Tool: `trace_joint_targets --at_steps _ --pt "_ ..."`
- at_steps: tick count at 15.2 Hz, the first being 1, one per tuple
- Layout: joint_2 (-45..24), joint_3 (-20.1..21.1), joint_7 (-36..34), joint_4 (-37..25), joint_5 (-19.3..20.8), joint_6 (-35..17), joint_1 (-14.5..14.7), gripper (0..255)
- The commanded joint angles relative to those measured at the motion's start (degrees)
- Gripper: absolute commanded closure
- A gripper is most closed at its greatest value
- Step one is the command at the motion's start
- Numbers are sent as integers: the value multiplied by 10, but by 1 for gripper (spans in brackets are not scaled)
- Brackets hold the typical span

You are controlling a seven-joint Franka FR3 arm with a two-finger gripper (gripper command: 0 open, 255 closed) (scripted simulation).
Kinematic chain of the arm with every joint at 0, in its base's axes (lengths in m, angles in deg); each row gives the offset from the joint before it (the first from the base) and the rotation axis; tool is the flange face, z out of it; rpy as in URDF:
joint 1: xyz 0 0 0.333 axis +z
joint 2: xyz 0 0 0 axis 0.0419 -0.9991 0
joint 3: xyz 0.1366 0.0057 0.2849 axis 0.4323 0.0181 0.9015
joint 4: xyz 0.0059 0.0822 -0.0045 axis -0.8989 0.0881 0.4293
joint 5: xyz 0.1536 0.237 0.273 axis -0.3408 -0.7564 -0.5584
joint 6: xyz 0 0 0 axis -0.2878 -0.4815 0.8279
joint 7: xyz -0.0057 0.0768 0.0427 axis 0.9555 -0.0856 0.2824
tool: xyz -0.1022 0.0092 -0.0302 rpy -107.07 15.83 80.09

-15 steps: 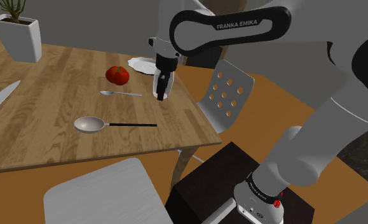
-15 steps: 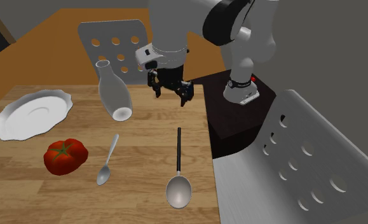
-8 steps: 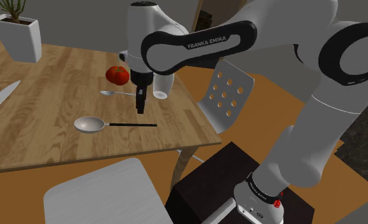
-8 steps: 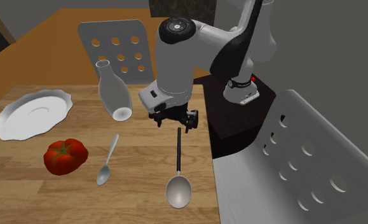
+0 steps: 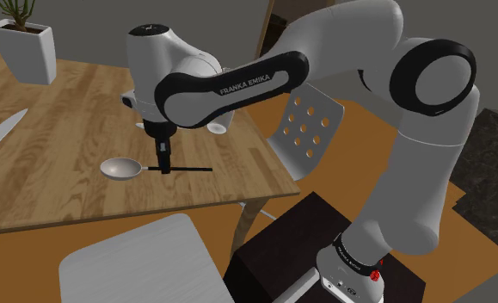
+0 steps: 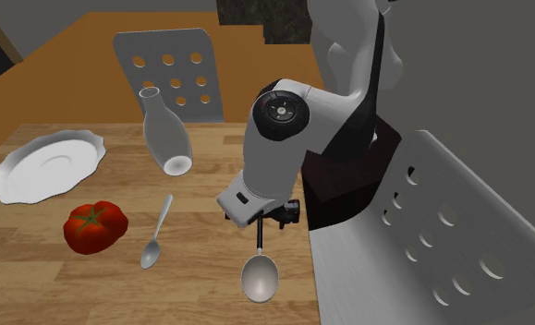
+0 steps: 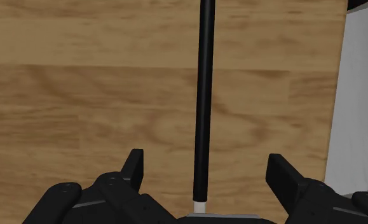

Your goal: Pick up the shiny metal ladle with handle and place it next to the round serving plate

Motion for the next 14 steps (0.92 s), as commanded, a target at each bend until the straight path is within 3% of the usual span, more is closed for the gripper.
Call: trace_joint_targets --at_steps 1,6,14 --pt "-9 -1 -1 2 5 -10 2 0" --pt "-26 -6 -7 22 16 -46 1 0" --pt "-26 -6 -7 22 16 -46 1 0"
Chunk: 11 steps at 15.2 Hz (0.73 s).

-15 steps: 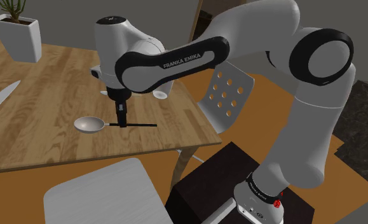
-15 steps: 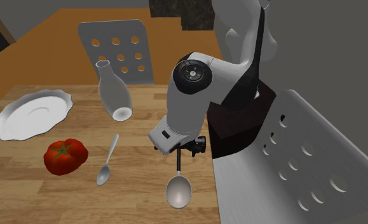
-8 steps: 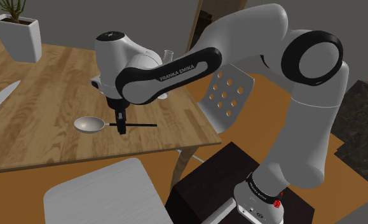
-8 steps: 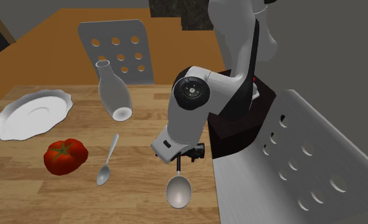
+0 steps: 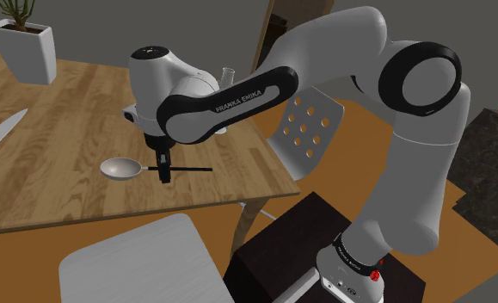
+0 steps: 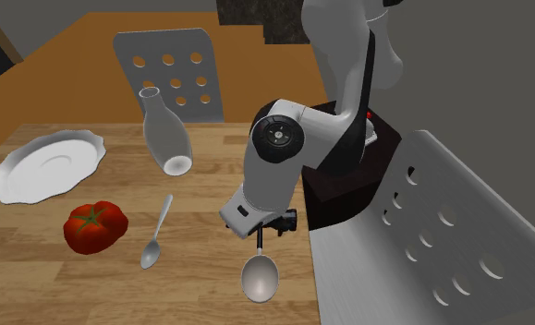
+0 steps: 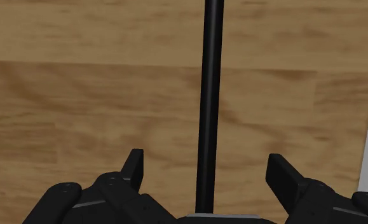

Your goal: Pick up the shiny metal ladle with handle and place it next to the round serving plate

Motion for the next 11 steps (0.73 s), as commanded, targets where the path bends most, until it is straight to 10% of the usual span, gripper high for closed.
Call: trace_joint_targets --at_steps 1,11 --pt "0 0 0 0 0 0 0 255" --pt "4 1 2 -3 -2 6 -1 255"
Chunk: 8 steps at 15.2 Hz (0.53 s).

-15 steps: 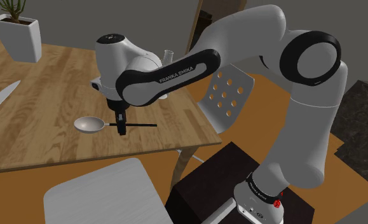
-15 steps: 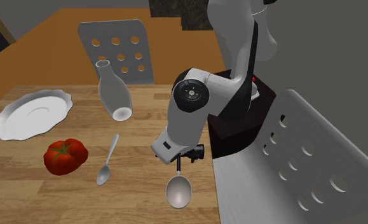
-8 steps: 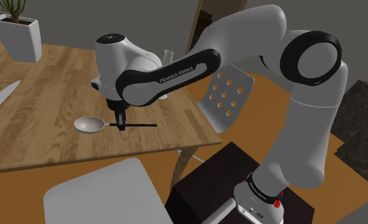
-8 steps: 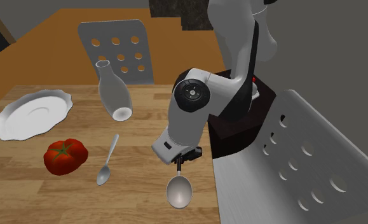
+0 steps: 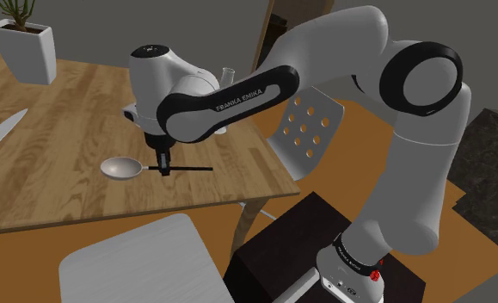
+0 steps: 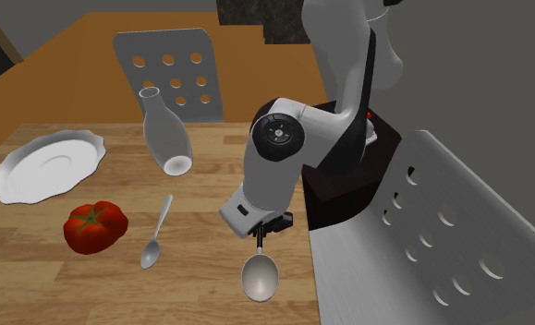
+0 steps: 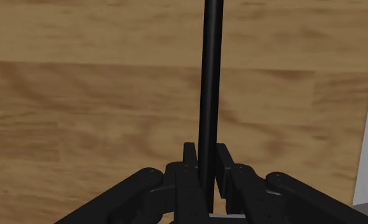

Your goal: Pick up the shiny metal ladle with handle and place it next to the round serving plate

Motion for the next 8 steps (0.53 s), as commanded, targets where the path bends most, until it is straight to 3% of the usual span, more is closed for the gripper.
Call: trace_joint_targets --at_steps 1,8 --pt "5 1 3 -4 -3 9 -1 255" --pt "28 6 16 -27 -16 53 -3 255"
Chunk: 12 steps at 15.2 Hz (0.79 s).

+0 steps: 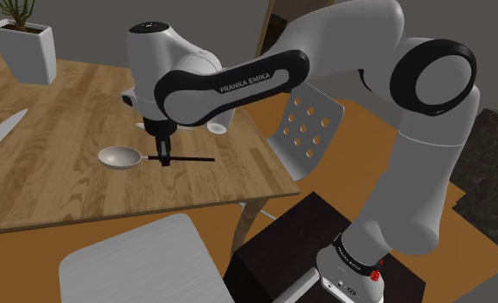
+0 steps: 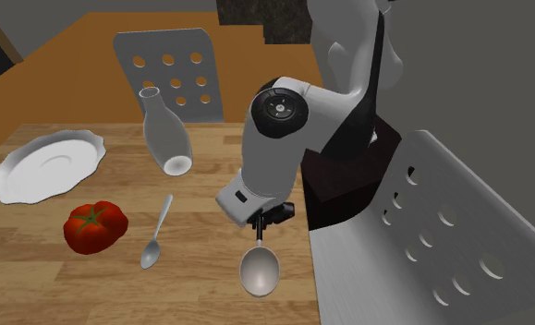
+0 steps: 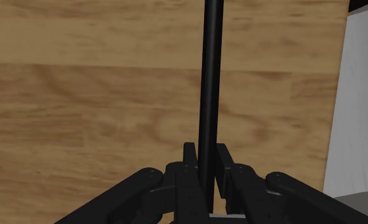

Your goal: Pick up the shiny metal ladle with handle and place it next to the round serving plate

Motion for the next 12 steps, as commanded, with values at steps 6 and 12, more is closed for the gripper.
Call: trace_joint_targets --at_steps 6,12 --pt "20 4 12 -27 -11 45 -2 255" --pt "32 6 21 -57 -18 85 -2 255"
